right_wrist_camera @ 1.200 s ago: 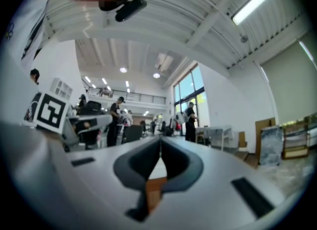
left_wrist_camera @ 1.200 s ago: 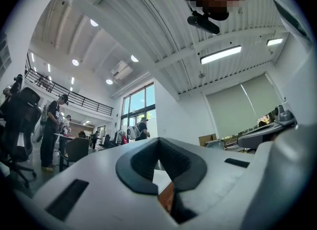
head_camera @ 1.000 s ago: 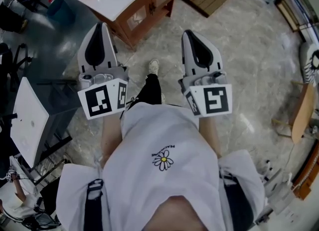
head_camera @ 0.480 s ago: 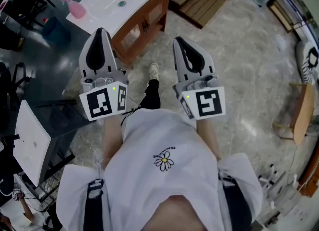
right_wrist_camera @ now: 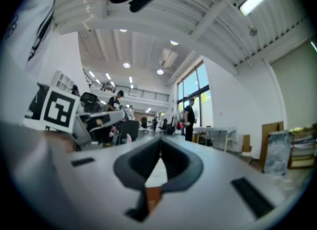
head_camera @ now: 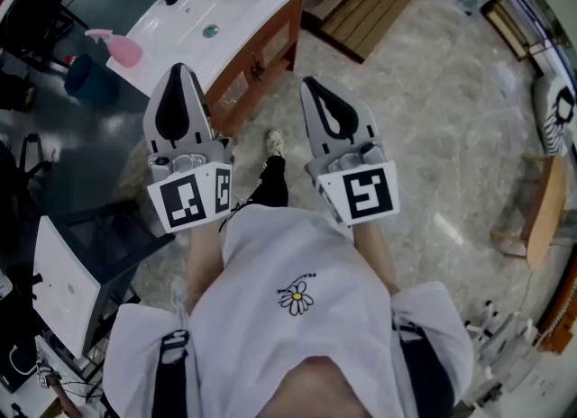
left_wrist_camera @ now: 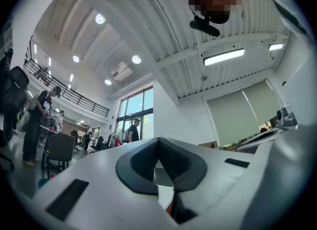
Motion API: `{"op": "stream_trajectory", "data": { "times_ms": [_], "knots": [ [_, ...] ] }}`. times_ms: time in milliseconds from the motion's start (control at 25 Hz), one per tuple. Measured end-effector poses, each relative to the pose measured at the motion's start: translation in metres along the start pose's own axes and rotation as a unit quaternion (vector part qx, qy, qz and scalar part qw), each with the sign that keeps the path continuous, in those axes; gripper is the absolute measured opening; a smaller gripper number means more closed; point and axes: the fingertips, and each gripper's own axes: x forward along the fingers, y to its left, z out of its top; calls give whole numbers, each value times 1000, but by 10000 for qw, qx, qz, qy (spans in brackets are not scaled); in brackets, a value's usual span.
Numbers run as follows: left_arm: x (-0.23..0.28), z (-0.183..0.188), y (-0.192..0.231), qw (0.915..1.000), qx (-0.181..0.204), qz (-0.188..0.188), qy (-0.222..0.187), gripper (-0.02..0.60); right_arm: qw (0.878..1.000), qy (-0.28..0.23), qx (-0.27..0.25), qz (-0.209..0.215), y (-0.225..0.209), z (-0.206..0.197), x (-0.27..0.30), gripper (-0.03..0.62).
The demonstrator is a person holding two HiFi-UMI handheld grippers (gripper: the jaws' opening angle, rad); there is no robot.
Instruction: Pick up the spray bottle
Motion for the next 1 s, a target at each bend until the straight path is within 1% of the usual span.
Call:
{"op": "stream_trajectory", "data": {
  "times_ms": [160,400,600,760,880,1000],
  "knots": [
    [44,-7,13,10000,-22,-40,-22,19,9998,23,172,95,-21,1,49,29],
    [125,-22,42,10000,50,28,-72,18,9999,-96,70,100,-56,14,135,29],
    [184,-32,64,9998,96,68,-169,18,9997,-140,104,141,-80,19,199,29],
    [209,-42,85,9996,76,193,-194,18,9996,-162,80,201,-83,17,236,29],
    [218,-52,97,9995,33,304,-123,19,9995,-128,71,282,-80,15,252,29],
    [225,-54,102,9991,83,401,-98,20,9992,-114,82,386,-80,17,265,29]
  ]
}}
